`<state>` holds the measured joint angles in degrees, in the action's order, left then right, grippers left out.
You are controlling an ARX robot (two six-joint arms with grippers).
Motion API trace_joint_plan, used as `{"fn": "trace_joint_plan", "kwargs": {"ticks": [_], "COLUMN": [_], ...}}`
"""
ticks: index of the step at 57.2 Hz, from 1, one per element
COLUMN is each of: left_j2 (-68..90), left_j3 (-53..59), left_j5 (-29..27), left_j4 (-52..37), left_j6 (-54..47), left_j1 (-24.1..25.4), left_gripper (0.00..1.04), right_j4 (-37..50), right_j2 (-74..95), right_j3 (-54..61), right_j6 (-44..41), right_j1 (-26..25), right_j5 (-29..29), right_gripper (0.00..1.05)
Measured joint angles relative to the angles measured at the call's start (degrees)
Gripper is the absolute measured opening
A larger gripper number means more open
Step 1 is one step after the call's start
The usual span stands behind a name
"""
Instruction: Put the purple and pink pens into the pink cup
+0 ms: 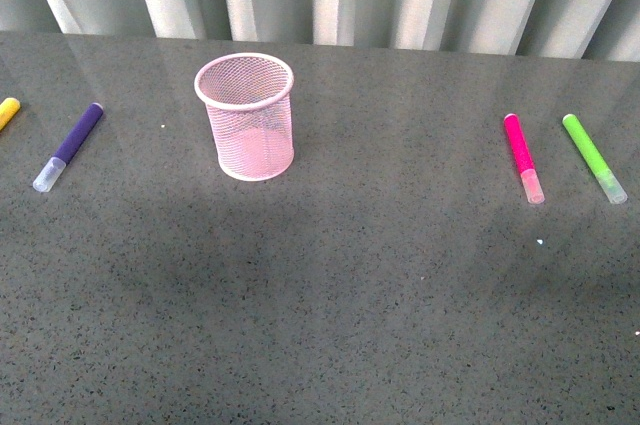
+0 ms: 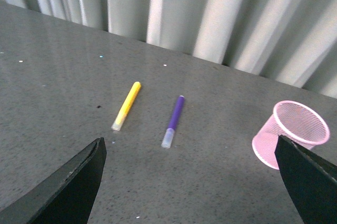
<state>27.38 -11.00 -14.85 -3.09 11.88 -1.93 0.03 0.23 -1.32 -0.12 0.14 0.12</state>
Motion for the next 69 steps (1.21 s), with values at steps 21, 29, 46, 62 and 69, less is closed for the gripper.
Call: {"fn": "trace_joint_plan", "kwargs": {"ticks": [21,29,46,62,69], "left_j2": [40.3,51.1,70.8,82.8,86.2], "left_j3": [-22.2,-32.4,-51.3,-63.4,-66.2], "left_j5": [12.9,16.0,16.7,17.2,16.0], "left_j4": [4.9,7.1,16.9,23.3,24.2], "left_j6": [-3.4,-6.3,-12.2,-16.9,-18.5], "left_j1": [5.3,6.0,6.4,3.7,3.5], "left_gripper": [0.98,0.98,0.98,0.98,0.98], "right_j4": [0.0,0.0,0.0,0.0,0.0], "right_j2": [0.0,0.0,0.0,0.0,0.0], "right_j3": [0.0,0.0,0.0,0.0,0.0], "right_j6": [0.0,0.0,0.0,0.0,0.0], "right_j1": [0.0,0.0,0.0,0.0,0.0], "right_j5": [0.0,0.0,0.0,0.0,0.0], "right_gripper": [0.98,0.98,0.98,0.98,0.98]}}
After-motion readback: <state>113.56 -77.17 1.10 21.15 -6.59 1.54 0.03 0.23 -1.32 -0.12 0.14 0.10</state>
